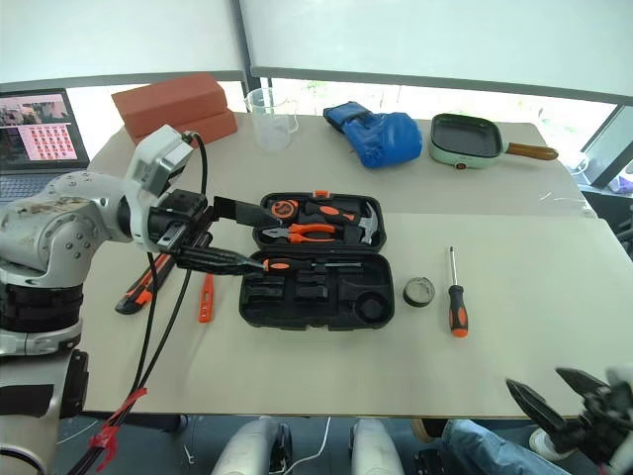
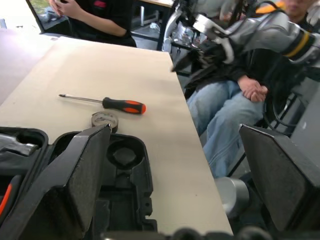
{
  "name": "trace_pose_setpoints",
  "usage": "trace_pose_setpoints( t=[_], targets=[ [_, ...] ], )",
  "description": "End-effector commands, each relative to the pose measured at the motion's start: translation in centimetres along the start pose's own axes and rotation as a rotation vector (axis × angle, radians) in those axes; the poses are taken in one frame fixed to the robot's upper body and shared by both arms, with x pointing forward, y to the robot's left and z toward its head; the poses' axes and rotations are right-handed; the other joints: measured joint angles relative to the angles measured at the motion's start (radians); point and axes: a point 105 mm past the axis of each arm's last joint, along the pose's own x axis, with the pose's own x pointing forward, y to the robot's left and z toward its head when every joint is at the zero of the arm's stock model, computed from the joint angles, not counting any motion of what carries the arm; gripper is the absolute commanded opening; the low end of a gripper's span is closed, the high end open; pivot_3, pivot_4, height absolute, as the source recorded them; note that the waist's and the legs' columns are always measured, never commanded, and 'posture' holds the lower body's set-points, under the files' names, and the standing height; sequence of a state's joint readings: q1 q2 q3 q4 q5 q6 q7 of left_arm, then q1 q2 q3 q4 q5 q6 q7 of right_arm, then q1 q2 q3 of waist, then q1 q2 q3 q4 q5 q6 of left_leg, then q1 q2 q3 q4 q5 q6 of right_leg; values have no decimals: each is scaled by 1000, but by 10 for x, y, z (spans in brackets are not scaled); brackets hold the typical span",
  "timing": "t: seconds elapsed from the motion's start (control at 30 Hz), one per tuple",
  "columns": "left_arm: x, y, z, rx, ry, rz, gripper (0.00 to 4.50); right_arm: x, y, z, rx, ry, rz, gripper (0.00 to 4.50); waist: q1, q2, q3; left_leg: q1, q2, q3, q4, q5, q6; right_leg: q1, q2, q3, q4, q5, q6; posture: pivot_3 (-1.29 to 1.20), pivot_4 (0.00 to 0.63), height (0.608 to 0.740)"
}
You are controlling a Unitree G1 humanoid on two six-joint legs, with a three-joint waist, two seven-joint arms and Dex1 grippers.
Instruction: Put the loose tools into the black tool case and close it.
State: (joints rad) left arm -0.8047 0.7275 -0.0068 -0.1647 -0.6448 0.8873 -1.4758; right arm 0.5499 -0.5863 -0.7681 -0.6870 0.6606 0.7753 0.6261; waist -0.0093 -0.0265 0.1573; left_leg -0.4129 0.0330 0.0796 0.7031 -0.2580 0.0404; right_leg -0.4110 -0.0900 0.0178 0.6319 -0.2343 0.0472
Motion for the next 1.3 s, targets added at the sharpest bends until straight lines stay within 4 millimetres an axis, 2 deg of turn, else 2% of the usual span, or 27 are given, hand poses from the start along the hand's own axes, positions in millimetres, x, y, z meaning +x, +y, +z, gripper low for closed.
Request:
trace_pose_setpoints(
  t=[0.03,0.17,0.27,0.37,0.47,0.57,0.73,0.8,0.93,0.97,1.03,1.13,1.3],
  targets=[
    [1,-10,8,51,16,-22,4433,28,13,5,23,-32,35,4500,0,0,0,0,0,0,0,0,0,0,0,0,0,0,0,0,150,738],
    [2,-6,6,110,53,34,4433,58,11,1,46,-35,-14,4500,9,0,0,-1,-1,0,-1,0,0,0,0,0,0,-1,0,0,150,738],
    [3,-5,2,131,72,55,4433,73,9,-3,64,-33,-46,4500,14,0,0,-1,-2,0,-1,0,0,0,-1,0,-1,0,1,0,150,738],
    [3,-6,0,153,91,73,4433,86,0,-16,122,-1,-112,4500,14,0,0,-2,-1,1,-1,0,0,-1,0,0,-1,0,1,0,150,738],
    [1,-3,1,158,90,106,4500,92,-9,-22,143,-3,-169,3718,13,0,0,-1,-1,1,-1,0,0,0,0,0,-1,0,1,0,150,738],
    [-2,-2,1,162,98,122,4500,93,-8,-17,234,-57,-172,2726,12,0,0,-1,-1,1,-1,0,0,0,0,0,-1,0,1,0,150,738],
    [-2,3,1,170,93,161,4500,83,-11,-13,266,-82,-200,1053,9,0,0,-1,-1,1,-1,0,0,0,0,0,0,0,1,0,150,738],
    [-3,3,0,168,91,168,4500,77,-18,-7,286,-108,-213,1045,12,0,0,-1,-1,1,-2,0,0,0,0,0,0,0,1,0,150,738],
    [-6,2,-6,117,95,184,4500,69,-7,60,332,-341,41,1045,6,1,1,-1,-1,1,-2,0,0,-1,-1,0,0,0,1,0,150,738],
    [-6,2,-8,106,97,186,4500,68,-5,69,320,-359,81,1045,1,1,1,-1,-1,2,-2,0,0,-2,0,2,0,0,1,0,150,738],
    [-12,-10,-21,77,152,161,4500,76,33,104,104,-348,382,1045,-13,4,2,0,-1,2,-2,0,0,-2,0,2,0,0,1,0,150,738],
    [-24,-20,-29,46,200,165,4500,91,69,114,-138,-257,640,1045,-25,2,3,6,-1,5,-10,0,0,-2,2,8,0,-1,-1,0,150,738],
    [-39,-30,-31,7,215,256,4500,128,99,116,-488,-173,855,1045,-12,1,4,0,4,3,-10,0,0,-8,9,9,0,-3,-5,0,150,738]
  ],
)
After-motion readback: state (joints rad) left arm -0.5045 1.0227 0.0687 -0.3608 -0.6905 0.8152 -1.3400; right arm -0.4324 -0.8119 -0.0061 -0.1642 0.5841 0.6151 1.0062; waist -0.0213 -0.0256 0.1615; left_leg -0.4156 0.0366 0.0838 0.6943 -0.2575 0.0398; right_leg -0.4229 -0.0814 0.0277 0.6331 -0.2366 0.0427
